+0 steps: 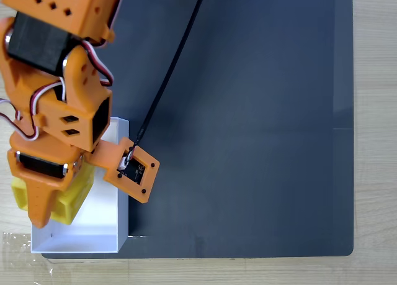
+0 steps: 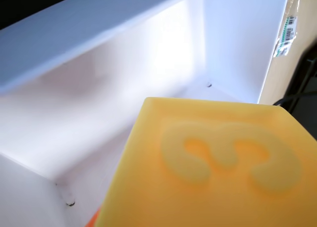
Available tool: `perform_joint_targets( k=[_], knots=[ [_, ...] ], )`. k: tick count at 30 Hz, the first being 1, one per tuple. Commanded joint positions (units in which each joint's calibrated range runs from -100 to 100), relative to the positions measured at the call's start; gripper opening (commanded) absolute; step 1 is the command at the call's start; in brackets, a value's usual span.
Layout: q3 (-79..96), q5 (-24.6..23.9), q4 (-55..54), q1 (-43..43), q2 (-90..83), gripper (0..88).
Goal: Grasp a yellow block and put it in the box
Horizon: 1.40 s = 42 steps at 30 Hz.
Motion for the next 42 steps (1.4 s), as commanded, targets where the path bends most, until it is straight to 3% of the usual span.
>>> perform_joint_targets(
  k=[1, 5, 9, 20, 23, 31, 42],
  knots=[
    [-3.6, 0.2, 0.3, 0.5, -1.1, 38.5],
    [-3.6, 0.2, 4.3, 0.1, -1.3, 49.6],
    [-3.6, 0.1, 7.0, -0.1, -1.4, 54.9],
    [-4.2, -0.2, 7.4, -1.2, -3.5, 53.6],
    [-3.1, -0.3, 7.5, -2.6, -6.3, 44.4],
    [4.9, -0.4, 7.9, -8.1, -20.1, 2.5],
    [34.9, -0.4, 21.2, -19.6, -61.9, 1.0]
  ],
)
